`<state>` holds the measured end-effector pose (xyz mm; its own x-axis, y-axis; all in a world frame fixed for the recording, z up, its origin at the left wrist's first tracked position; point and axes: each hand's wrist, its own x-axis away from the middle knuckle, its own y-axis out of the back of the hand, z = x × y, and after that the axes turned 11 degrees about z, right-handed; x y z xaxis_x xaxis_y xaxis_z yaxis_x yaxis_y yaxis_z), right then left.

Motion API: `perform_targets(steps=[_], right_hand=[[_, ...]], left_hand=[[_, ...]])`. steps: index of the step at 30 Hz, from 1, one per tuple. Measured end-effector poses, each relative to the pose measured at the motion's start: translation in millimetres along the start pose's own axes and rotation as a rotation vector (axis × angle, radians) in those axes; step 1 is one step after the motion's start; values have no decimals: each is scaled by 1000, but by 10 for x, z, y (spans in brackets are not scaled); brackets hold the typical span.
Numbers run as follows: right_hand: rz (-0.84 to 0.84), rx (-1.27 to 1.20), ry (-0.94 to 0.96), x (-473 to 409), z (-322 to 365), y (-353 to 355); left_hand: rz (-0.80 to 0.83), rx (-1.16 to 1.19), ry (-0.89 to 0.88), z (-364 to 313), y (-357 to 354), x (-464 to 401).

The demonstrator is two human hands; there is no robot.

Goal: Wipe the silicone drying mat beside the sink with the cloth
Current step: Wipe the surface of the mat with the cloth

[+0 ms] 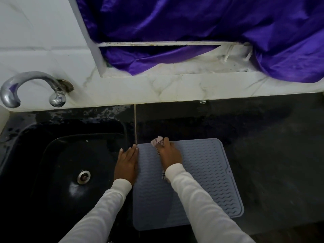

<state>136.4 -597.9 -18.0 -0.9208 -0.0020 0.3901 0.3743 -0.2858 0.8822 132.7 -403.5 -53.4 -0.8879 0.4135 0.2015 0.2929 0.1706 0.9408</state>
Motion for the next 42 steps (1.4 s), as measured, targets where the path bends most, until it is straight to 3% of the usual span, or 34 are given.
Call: perform_targets(steps=[16,23,35,38,42], right_hand=[[-104,25,-193,247,-1790,472],[-147,43,-250,365,-2273,611],[-67,67,-351,327,-2071,734],[-108,-4,-351,343,-1755,845],[-183,-216,-175,323,-890,746]], left_hand=[[-31,-46,178,-182,-49,-13],[-72,-4,230,-260,-74,-32],[-110,38,220,-270,-47,-11],[-88,35,199,-245,-35,2],[-60,36,162,-193,-8,22]])
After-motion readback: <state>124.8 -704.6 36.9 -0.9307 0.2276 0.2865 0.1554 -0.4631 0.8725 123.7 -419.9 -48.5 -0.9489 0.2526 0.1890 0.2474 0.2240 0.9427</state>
